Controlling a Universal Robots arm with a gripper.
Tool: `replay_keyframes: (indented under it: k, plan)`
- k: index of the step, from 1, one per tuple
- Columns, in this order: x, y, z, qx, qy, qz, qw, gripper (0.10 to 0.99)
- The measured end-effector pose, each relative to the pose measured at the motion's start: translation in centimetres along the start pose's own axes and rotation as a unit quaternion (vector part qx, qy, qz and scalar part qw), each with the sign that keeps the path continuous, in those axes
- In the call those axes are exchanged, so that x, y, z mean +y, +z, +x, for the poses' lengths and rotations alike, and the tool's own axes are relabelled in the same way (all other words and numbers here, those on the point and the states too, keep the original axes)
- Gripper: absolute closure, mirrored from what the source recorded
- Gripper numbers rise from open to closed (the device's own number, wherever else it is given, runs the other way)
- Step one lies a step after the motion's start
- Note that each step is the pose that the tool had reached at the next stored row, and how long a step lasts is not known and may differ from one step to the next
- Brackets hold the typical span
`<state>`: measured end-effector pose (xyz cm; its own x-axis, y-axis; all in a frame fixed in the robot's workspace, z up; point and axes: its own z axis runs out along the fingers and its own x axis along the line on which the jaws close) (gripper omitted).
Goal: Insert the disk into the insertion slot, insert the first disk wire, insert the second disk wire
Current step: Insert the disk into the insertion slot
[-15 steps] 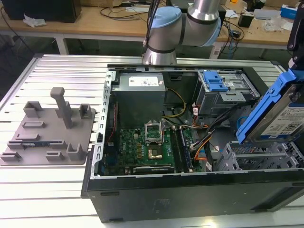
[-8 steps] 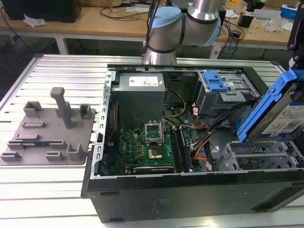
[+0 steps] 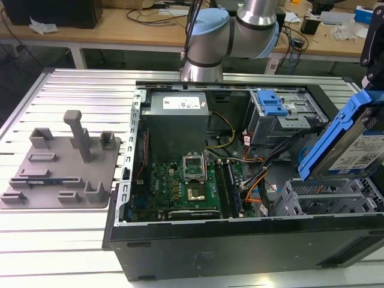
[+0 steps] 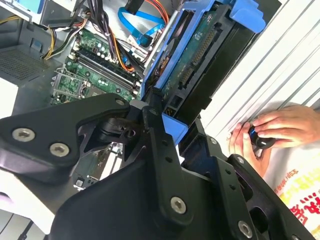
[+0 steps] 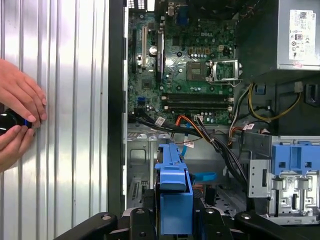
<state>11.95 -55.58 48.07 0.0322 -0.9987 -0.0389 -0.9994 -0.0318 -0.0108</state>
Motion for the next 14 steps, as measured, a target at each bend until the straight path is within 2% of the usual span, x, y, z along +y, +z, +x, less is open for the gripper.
replay_keyframes:
  k: [7, 14]
  plan:
    - [0.01, 0.69, 0.02, 0.0001, 0.001, 0.0001, 1.0, 0.718]
    - [0.01, 1.06, 0.03, 0.0003, 0.012, 0.0005, 0.9999, 0.718]
